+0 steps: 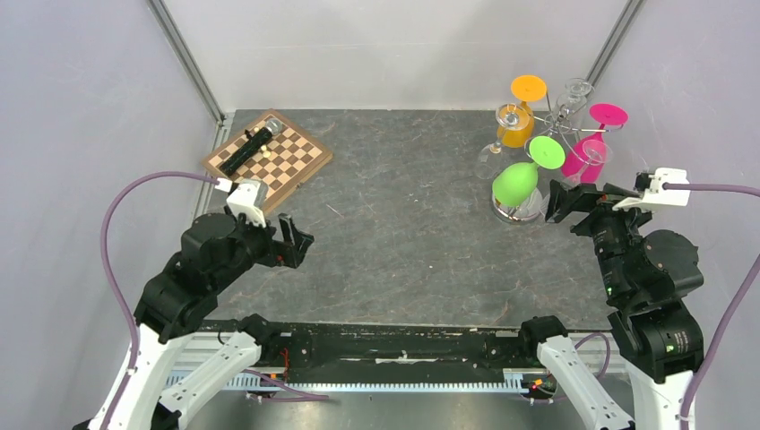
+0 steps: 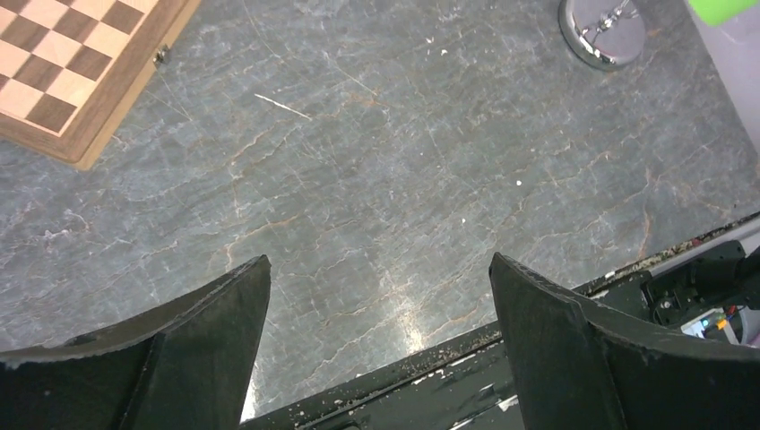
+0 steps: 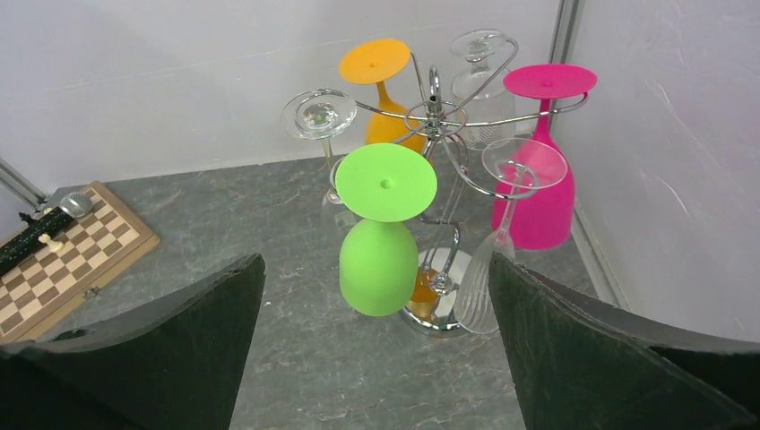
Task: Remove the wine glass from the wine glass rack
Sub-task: Pick up the wine rack from the center of the board.
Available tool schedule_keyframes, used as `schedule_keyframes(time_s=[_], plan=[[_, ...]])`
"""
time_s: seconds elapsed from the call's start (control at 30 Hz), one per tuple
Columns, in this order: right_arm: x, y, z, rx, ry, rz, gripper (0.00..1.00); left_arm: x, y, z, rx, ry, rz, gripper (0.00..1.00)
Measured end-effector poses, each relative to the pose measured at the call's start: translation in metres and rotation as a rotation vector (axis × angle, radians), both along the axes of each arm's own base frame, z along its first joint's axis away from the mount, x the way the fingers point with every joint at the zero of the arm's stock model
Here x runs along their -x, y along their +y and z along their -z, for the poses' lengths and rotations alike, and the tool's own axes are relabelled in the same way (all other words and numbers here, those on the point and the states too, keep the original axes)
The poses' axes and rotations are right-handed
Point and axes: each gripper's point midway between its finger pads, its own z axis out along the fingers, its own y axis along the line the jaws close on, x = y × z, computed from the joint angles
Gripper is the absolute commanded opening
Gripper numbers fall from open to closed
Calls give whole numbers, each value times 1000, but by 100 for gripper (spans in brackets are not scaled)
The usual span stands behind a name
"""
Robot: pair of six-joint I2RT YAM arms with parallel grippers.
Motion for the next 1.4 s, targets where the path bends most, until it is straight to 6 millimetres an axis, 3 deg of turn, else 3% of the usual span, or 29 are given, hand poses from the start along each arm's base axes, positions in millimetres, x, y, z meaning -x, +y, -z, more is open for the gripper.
schedule_keyframes(time_s=[0.27,0.47,0.83,1.23,1.4], plan=[[-1,10,-23,6,-22,-55,98,10,9,-24,43,-86,-16,100],[-18,13,-46,17,-7,-57,98,12,10,-30,52,-101,-15,100],[-90,25,-31,39,174,-35,97,25,18,-31,65,-120,-12,100],[-131,6,-36,114,233,102,96,42,22,-28,73,-115,14,100],[-147,-13,-24,145,284,167,94,45,21,-25,71,-104,22,100]])
